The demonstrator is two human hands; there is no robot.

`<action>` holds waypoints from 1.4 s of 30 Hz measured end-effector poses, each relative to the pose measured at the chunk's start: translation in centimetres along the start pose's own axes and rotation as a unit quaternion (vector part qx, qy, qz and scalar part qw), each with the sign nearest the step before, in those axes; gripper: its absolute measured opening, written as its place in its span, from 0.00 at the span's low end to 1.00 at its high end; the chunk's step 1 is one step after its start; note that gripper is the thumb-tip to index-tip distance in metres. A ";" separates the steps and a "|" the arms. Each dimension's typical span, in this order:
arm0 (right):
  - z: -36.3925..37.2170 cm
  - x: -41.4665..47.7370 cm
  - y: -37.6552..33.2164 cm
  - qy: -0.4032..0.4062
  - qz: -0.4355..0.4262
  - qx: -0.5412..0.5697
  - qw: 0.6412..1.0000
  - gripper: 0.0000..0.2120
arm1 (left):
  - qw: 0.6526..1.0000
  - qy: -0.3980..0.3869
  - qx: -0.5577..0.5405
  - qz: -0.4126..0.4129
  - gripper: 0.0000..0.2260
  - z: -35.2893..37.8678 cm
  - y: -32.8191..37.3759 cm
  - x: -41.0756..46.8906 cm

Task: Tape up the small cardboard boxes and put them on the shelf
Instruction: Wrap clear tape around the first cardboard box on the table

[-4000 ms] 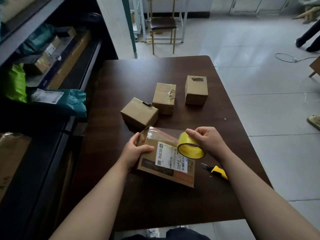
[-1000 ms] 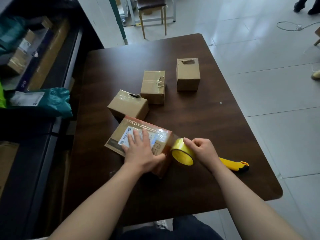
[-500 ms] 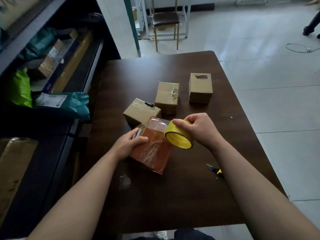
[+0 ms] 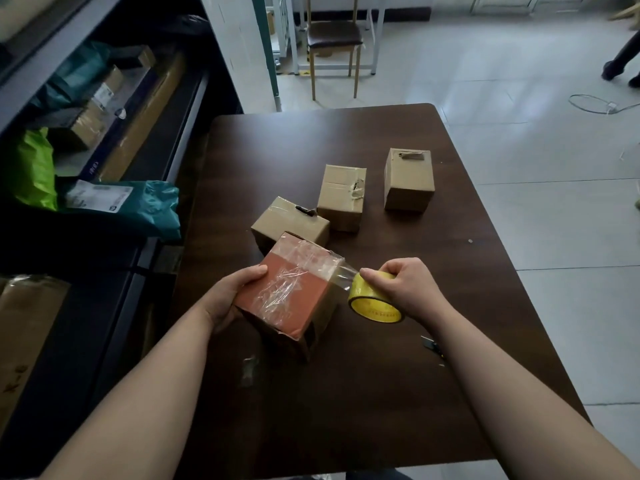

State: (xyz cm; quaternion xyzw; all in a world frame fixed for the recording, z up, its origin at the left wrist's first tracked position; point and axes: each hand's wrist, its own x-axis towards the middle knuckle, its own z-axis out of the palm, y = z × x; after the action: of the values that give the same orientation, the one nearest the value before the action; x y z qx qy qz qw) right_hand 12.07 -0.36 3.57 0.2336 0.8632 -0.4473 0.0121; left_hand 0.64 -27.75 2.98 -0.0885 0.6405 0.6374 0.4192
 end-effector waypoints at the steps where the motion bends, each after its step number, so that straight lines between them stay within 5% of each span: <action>1: 0.2 0.0 0.1 0.004 0.000 -0.004 1.000 0.19 | 1.000 -0.012 0.003 0.004 0.16 0.0 0.0 0.1; 7: 1.3 -0.2 0.5 0.011 0.001 -0.038 0.999 0.19 | 0.999 -0.014 0.031 0.020 0.22 -0.7 -0.2 0.4; 10: 2.3 -0.5 1.1 0.011 0.020 -0.025 0.999 0.20 | 0.995 0.012 0.089 0.038 0.35 -0.6 0.4 0.1; 12: 3.1 -0.5 1.1 0.007 0.022 -0.018 1.000 0.20 | 0.975 0.074 0.188 0.090 0.29 -0.3 1.3 -0.2; 15: 3.9 -0.3 1.1 0.016 0.028 0.000 0.999 0.20 | 0.839 0.178 0.477 0.191 0.24 1.6 3.0 -1.1; 17: 4.1 -0.2 1.2 0.025 0.032 0.010 0.999 0.20 | 0.730 0.183 0.635 0.176 0.36 4.2 3.3 -1.9; 19: 4.2 -0.2 1.2 0.026 0.030 0.013 0.999 0.20 | 0.701 0.164 0.689 0.084 0.57 7.0 2.7 -2.3; 21: 4.4 -0.2 1.1 0.025 0.030 0.018 0.999 0.20 | 0.698 0.171 0.694 0.042 0.65 8.6 1.5 -2.1; 25: 3.6 -0.9 1.3 0.010 0.014 0.084 0.996 0.23 | 0.729 0.207 0.647 0.088 0.56 8.3 1.4 -1.9; 30: -0.7 -1.7 -0.6 0.001 -0.069 0.191 0.979 0.17 | 0.915 0.139 0.360 0.120 0.55 5.4 0.7 -1.4; 32: -2.0 -1.6 -1.3 -0.009 -0.076 0.171 0.982 0.18 | 0.955 0.089 0.255 0.124 0.53 5.7 -0.8 -1.2; 36: -3.6 -2.1 0.0 -0.019 -0.041 0.096 0.994 0.17 | 0.990 0.051 0.102 0.082 0.53 5.0 -3.6 -0.4; 42: -3.6 -3.0 2.5 -0.018 0.005 0.048 0.999 0.18 | 0.998 0.038 -0.006 0.052 0.50 3.4 -5.3 0.6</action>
State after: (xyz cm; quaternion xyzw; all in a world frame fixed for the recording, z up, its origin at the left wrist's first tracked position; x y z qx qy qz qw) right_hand 16.39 2.45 4.50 0.2306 0.8390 -0.4926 0.0183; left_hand 5.13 -25.39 -0.81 -0.0818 0.6561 0.6581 0.3604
